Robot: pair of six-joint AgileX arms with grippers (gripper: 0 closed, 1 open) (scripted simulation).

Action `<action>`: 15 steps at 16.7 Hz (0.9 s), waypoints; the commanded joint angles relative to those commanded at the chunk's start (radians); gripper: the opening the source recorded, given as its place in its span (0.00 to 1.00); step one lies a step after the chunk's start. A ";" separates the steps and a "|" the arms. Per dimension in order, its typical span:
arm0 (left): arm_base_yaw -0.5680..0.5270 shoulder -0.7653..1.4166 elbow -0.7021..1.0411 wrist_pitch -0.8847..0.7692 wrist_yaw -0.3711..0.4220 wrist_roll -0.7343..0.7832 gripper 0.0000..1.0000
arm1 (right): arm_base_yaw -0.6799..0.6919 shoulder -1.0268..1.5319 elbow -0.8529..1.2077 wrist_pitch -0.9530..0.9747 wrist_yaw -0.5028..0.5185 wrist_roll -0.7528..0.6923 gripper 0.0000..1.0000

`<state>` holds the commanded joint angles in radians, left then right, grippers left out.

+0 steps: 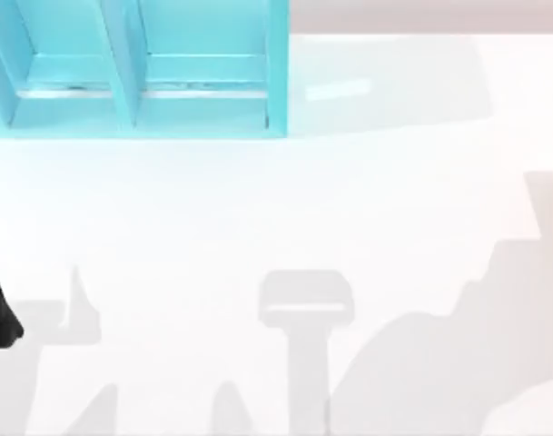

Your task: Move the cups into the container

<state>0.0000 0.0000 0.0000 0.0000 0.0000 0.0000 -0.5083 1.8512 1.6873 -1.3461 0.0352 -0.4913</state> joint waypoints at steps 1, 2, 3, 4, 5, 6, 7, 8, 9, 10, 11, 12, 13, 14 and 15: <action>0.000 0.000 0.000 0.000 0.000 0.000 1.00 | 0.001 -0.002 -0.026 0.028 0.000 0.004 0.00; 0.000 0.000 0.000 0.000 0.000 0.000 1.00 | 0.002 -0.003 -0.057 0.058 0.001 0.006 0.00; 0.000 0.000 0.000 0.000 0.000 0.000 1.00 | 0.005 -0.003 -0.091 0.090 0.001 0.008 0.00; 0.000 0.000 0.000 0.000 0.000 0.000 1.00 | 0.008 -0.001 -0.126 0.124 0.002 0.009 0.00; 0.000 0.000 0.000 0.000 0.000 0.000 1.00 | 0.011 0.001 -0.160 0.156 0.002 0.010 0.00; 0.000 0.000 0.000 0.000 0.000 0.000 1.00 | 0.013 0.004 -0.189 0.183 0.002 0.012 0.00; 0.000 0.000 0.000 0.000 0.000 0.000 1.00 | 0.015 0.005 -0.209 0.203 0.001 0.013 0.00; 0.000 0.000 0.000 0.000 0.000 0.000 1.00 | 0.017 0.003 -0.219 0.213 0.000 0.014 0.00; 0.000 0.000 0.000 0.000 0.000 0.000 1.00 | 0.017 0.003 -0.220 0.214 0.000 0.014 0.00; 0.000 0.000 0.000 0.000 0.000 0.000 1.00 | 0.017 0.003 -0.220 0.214 0.000 0.014 0.00; 0.000 0.000 0.000 0.000 0.000 0.000 1.00 | 0.017 0.003 -0.220 0.214 0.000 0.014 0.00; 0.000 0.000 0.000 0.000 0.000 0.000 1.00 | 0.017 0.003 -0.220 0.214 0.000 0.014 0.00; 0.000 0.000 0.000 0.000 0.000 0.000 1.00 | 0.017 0.003 -0.220 0.214 0.000 0.014 0.08; 0.000 0.000 0.000 0.000 0.000 0.000 1.00 | 0.017 0.003 -0.220 0.214 0.000 0.014 0.15; 0.000 0.000 0.000 0.000 0.000 0.000 1.00 | 0.017 0.003 -0.220 0.214 0.000 0.014 0.23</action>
<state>0.0000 0.0000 0.0000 0.0000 0.0000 0.0000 -0.4916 1.8544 1.4668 -1.1319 0.0349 -0.4772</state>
